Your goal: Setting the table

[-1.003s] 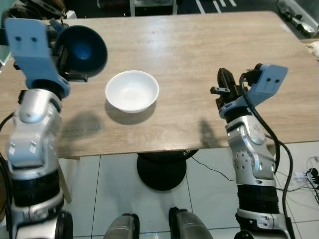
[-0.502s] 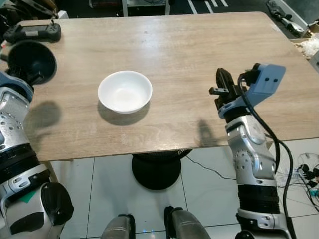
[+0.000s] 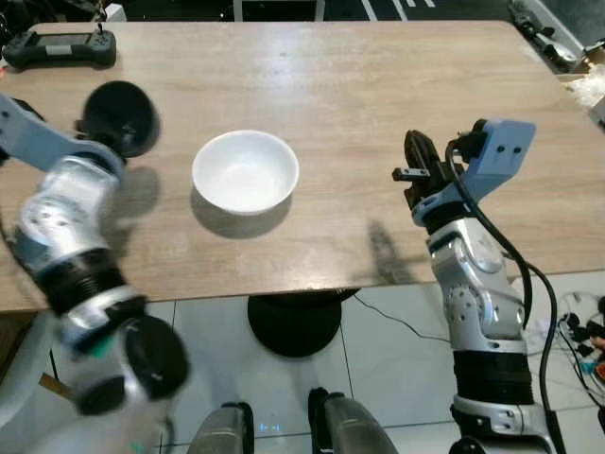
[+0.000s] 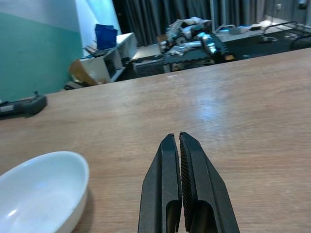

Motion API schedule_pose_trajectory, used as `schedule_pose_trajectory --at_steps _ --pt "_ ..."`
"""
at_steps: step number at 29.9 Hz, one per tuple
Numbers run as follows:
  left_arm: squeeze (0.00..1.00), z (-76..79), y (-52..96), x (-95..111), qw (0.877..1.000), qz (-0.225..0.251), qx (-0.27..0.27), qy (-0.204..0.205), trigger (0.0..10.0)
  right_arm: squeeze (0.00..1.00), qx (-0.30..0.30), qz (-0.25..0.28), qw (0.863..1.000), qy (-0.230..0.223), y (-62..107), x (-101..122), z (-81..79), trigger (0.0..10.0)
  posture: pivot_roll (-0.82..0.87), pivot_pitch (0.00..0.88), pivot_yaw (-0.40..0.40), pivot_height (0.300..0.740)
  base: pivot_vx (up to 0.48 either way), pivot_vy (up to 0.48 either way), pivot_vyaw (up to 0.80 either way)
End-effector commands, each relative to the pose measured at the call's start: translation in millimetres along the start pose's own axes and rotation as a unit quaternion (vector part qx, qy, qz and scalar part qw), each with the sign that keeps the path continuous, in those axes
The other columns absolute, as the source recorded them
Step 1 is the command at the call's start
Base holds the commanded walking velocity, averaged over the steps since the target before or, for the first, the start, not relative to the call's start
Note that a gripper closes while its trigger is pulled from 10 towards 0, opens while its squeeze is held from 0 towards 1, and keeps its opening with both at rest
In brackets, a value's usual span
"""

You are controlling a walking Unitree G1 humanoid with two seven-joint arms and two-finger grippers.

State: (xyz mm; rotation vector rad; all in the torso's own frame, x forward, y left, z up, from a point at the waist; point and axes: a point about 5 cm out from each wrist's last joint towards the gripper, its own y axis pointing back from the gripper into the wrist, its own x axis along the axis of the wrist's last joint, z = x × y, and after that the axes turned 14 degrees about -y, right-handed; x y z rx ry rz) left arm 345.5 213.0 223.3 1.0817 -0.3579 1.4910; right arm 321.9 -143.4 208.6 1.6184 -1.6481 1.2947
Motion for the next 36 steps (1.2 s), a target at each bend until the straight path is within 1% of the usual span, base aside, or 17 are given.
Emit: schedule_pose_trajectory --at_steps 1,6,8,9,10,11,13,16,19,20,21,22,23,24,25,26,36 --pt "0.00 -6.1 7.3 6 0.999 0.013 0.029 -0.013 10.0 0.00 -0.011 -0.003 1.000 0.002 3.6 0 5.7 10.0 -0.06 0.114 0.020 0.740 0.000 0.000 0.00" --pt "0.00 -8.5 10.6 6 0.999 0.009 0.041 -0.020 10.0 0.00 -0.011 -0.005 1.000 0.001 3.8 0 6.0 10.0 -0.05 0.114 0.017 0.740 0.000 0.000 0.00" --pt "0.00 -15.3 11.9 11 0.997 0.012 0.071 -0.032 10.0 0.00 -0.010 -0.006 1.000 0.001 3.3 0 5.7 10.0 -0.05 0.114 0.020 0.740 0.000 0.000 0.00" --pt "0.00 -15.3 11.9 11 0.997 0.012 0.071 -0.032 10.0 0.00 -0.010 -0.006 1.000 0.001 3.3 0 5.7 10.0 -0.05 0.114 0.020 0.740 0.000 0.000 0.00" --pt "0.00 -19.8 13.5 14 0.994 0.013 0.095 -0.043 10.0 0.00 -0.010 -0.006 1.000 0.000 3.0 0 5.5 10.0 -0.05 0.114 0.021 0.740 0.000 0.000 0.00" --pt "0.00 -21.2 13.6 15 0.994 0.012 0.101 -0.043 10.0 0.00 -0.010 -0.006 1.000 0.000 3.1 0 5.5 10.0 -0.05 0.114 0.020 0.740 0.000 0.000 0.00" --pt "0.00 -21.9 13.6 15 0.994 0.011 0.104 -0.043 10.0 0.00 -0.011 -0.006 1.000 0.000 3.1 -1 5.5 10.0 -0.05 0.114 0.020 0.740 0.000 0.000 0.00" --pt "0.00 -24.9 12.3 10 0.994 -0.007 0.102 -0.023 10.0 0.00 -0.011 -0.008 1.000 -0.001 3.6 -1 5.4 10.0 -0.05 0.115 0.019 0.740 0.000 0.000 0.00" --pt "0.00 -28.7 11.2 9 0.994 -0.009 0.106 -0.021 10.0 0.00 -0.011 -0.008 1.000 -0.002 3.8 -2 5.2 10.0 -0.05 0.116 0.018 0.740 0.000 0.000 0.00" --pt "0.04 -30.1 10.7 10 0.994 -0.007 0.107 -0.021 10.0 0.00 -0.011 -0.008 1.000 -0.002 3.8 -1 5.0 10.0 -0.06 0.118 0.017 0.740 0.000 0.000 0.00" --pt "0.13 -31.0 10.2 11 0.994 -0.005 0.107 -0.023 10.0 0.00 -0.011 -0.008 1.000 -0.002 3.9 -1 5.1 10.0 -0.06 0.118 0.016 0.740 0.000 0.000 0.00" --pt "0.13 -31.0 10.2 11 0.994 -0.005 0.107 -0.023 10.0 0.00 -0.011 -0.008 1.000 -0.002 3.9 -1 5.1 10.0 -0.06 0.118 0.016 0.740 0.000 0.000 0.00" --pt "0.40 -31.0 9.4 12 0.995 -0.002 0.101 -0.024 10.0 0.00 -0.012 -0.008 1.000 -0.002 3.9 -1 5.2 10.0 -0.06 0.120 0.016 0.740 0.000 0.000 0.00" --pt "0.40 -31.0 9.4 12 0.995 -0.002 0.101 -0.024 10.0 0.00 -0.012 -0.008 1.000 -0.002 3.9 -1 5.2 10.0 -0.06 0.120 0.016 0.740 0.000 0.000 0.00" --pt "0.88 -32.1 8.2 13 0.995 -0.002 0.099 -0.023 10.0 0.00 -0.012 -0.008 1.000 -0.001 4.0 0 5.4 10.0 -0.06 0.121 0.016 0.740 0.000 0.000 0.00" --pt "1.00 -32.9 7.5 13 0.995 -0.001 0.099 -0.023 10.0 0.00 -0.012 -0.008 1.000 -0.001 4.1 0 5.6 10.0 -0.06 0.122 0.016 0.740 0.000 0.000 0.00" --pt "1.00 -30.6 9.9 14 0.996 0.004 0.090 -0.022 10.0 0.00 -0.011 -0.008 1.000 -0.001 3.8 0 5.6 10.0 -0.06 0.119 0.012 0.740 0.000 0.000 0.00"
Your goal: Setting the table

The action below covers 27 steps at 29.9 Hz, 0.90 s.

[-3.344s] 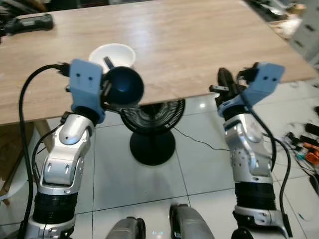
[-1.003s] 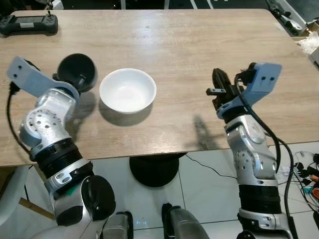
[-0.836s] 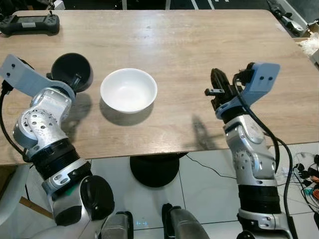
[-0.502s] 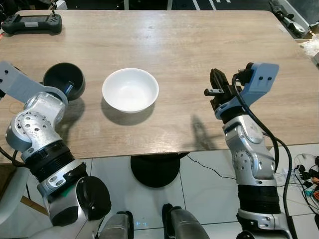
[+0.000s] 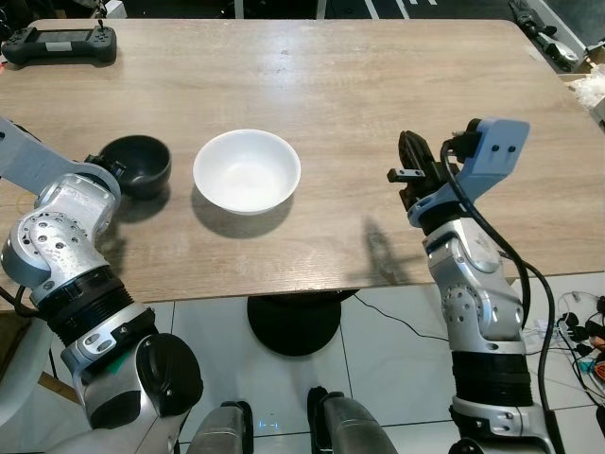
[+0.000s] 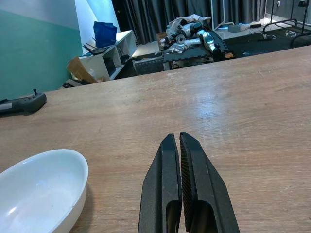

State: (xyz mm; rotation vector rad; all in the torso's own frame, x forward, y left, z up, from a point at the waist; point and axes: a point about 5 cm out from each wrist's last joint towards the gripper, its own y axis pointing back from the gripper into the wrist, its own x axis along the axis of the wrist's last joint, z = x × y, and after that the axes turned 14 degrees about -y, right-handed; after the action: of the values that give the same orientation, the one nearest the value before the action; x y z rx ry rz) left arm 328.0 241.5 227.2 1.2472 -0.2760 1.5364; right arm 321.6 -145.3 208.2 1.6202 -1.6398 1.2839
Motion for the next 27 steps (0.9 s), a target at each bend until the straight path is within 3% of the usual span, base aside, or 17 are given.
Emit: schedule_pose_trajectory --at_steps 1,2,3,8,9,10,12,14,15,16,18,19,21,23,24,25,27 --pt "1.00 -2.6 1.2 -2 1.000 0.006 0.001 -0.011 10.0 0.00 -0.007 -0.003 1.000 -0.001 2.9 -1 3.7 10.0 -0.06 0.118 0.013 0.740 0.000 0.000 0.00" --pt "1.00 -0.9 4.1 1 0.999 0.027 -0.004 -0.036 10.0 0.00 -0.006 -0.003 1.000 -0.001 2.6 -1 3.5 10.0 -0.06 0.116 0.013 0.740 0.000 0.000 0.00" --pt "0.05 3.4 9.1 7 0.995 0.061 -0.019 -0.074 10.0 0.00 -0.005 -0.003 1.000 -0.001 2.4 -1 3.2 10.0 -0.05 0.114 0.014 0.740 0.000 0.000 0.00" --pt "0.00 11.9 19.0 13 0.983 0.112 -0.050 -0.135 10.0 0.00 -0.004 -0.003 1.000 -0.002 2.2 -1 2.7 10.0 -0.05 0.110 0.019 0.740 0.000 0.000 0.00" --pt "0.00 18.1 28.4 14 0.972 0.139 -0.074 -0.176 10.0 0.00 -0.003 -0.003 1.000 -0.002 2.3 -1 2.4 10.0 -0.05 0.108 0.018 0.740 0.000 0.000 0.00" --pt "0.00 18.1 28.4 14 0.972 0.139 -0.074 -0.176 10.0 0.00 -0.003 -0.003 1.000 -0.002 2.3 -1 2.4 10.0 -0.05 0.108 0.018 0.740 0.000 0.000 0.00" --pt "0.00 32.9 57.4 -3 0.941 0.125 -0.193 -0.249 10.0 0.00 0.001 -0.002 1.000 -0.004 3.4 -1 1.6 10.0 -0.04 0.101 0.021 0.740 0.000 0.000 0.00" --pt "0.00 32.9 57.4 -3 0.941 0.125 -0.193 -0.249 10.0 0.00 0.001 -0.002 1.000 -0.004 3.4 -1 1.6 10.0 -0.04 0.101 0.021 0.740 0.000 0.000 0.00" --pt "0.00 36.6 72.1 -16 0.917 0.106 -0.249 -0.291 10.0 0.00 0.002 -0.001 1.000 -0.004 4.2 -1 1.4 10.0 -0.04 0.100 0.023 0.740 0.000 0.000 0.00" --pt "0.00 36.6 72.1 -16 0.917 0.106 -0.249 -0.291 10.0 0.00 0.002 -0.001 1.000 -0.004 4.2 -1 1.4 10.0 -0.04 0.100 0.023 0.740 0.000 0.000 0.00" --pt "0.00 38.5 90.8 -29 0.859 0.124 -0.301 -0.396 10.0 0.00 -0.003 0.002 1.000 0.004 5.8 -1 2.6 10.0 -0.03 0.092 0.025 0.740 0.000 0.000 0.00" --pt "0.00 38.5 90.8 -29 0.859 0.124 -0.301 -0.396 10.0 0.00 -0.003 0.002 1.000 0.004 5.8 -1 2.6 10.0 -0.03 0.092 0.025 0.740 0.000 0.000 0.00" --pt "0.00 34.4 92.1 -30 0.782 0.197 -0.296 -0.513 10.0 0.00 -0.017 0.010 0.999 0.049 8.9 -2 2.7 10.0 -0.02 0.080 0.024 0.740 0.000 0.000 0.00" --pt "0.00 34.4 92.1 -30 0.782 0.197 -0.296 -0.513 10.0 0.00 -0.017 0.010 0.999 0.049 8.9 -2 2.7 10.0 -0.02 0.080 0.024 0.740 0.000 0.000 0.00" --pt "0.00 31.6 90.7 -29 0.756 0.234 -0.291 -0.537 10.0 0.00 -0.027 0.018 0.997 0.067 9.9 -2 2.9 10.0 -0.03 0.077 0.026 0.740 0.000 0.000 0.00" --pt "0.00 28.6 88.6 -29 0.747 0.258 -0.284 -0.544 10.0 0.00 -0.035 0.028 0.995 0.085 10.3 0 3.3 10.0 -0.04 0.072 0.032 0.740 0.000 0.000 0.00" --pt "0.00 28.6 88.6 -29 0.747 0.258 -0.284 -0.544 10.0 0.00 -0.035 0.028 0.995 0.085 10.3 0 3.3 10.0 -0.04 0.072 0.032 0.740 0.000 0.000 0.00"
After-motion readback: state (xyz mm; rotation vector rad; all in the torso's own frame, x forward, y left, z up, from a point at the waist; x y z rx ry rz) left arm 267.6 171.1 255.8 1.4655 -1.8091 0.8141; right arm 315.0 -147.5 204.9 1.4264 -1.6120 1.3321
